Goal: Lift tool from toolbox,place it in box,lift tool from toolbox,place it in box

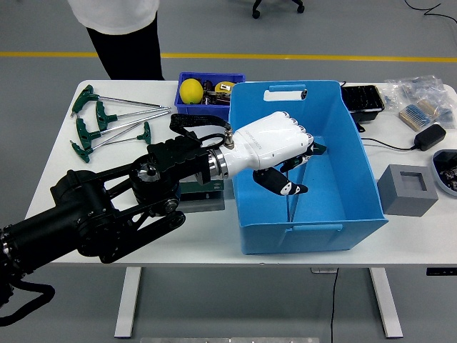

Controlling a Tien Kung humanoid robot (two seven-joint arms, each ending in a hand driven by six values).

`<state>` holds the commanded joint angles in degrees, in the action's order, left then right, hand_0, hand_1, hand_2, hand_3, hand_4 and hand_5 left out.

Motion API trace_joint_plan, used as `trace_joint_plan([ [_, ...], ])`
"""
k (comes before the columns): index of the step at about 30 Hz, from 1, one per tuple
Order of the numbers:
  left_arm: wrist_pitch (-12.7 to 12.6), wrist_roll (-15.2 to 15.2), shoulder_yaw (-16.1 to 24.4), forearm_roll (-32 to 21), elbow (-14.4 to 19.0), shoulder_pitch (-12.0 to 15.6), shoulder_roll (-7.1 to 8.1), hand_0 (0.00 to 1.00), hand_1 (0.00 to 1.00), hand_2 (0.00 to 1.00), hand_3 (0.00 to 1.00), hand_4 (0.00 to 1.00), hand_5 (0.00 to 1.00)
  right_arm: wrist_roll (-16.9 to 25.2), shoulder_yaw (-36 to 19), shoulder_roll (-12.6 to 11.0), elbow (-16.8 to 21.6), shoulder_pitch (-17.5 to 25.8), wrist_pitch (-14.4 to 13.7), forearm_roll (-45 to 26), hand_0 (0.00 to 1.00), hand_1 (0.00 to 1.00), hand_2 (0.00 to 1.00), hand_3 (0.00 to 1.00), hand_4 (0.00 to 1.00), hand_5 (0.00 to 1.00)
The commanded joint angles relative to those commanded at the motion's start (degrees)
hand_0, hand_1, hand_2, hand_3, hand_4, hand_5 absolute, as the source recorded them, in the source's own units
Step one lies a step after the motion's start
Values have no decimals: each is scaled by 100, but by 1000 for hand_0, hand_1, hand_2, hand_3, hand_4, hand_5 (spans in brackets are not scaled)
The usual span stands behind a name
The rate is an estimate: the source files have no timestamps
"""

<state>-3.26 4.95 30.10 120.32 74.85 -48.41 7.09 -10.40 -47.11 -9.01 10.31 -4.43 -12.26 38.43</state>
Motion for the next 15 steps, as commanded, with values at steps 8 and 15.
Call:
trace_joint_plan([
  [8,-113,62,85,-169,-106,13,-14,608,691,731,688,998,655,-23,-34,3,0,15,8,71,699,653,735,656,872,819],
  [15,-331,149,347,-233,-134,39,-25,694,773,826,736,998,681,-41,-76,13,0,34,15,127,699,652,735,655,872,818],
])
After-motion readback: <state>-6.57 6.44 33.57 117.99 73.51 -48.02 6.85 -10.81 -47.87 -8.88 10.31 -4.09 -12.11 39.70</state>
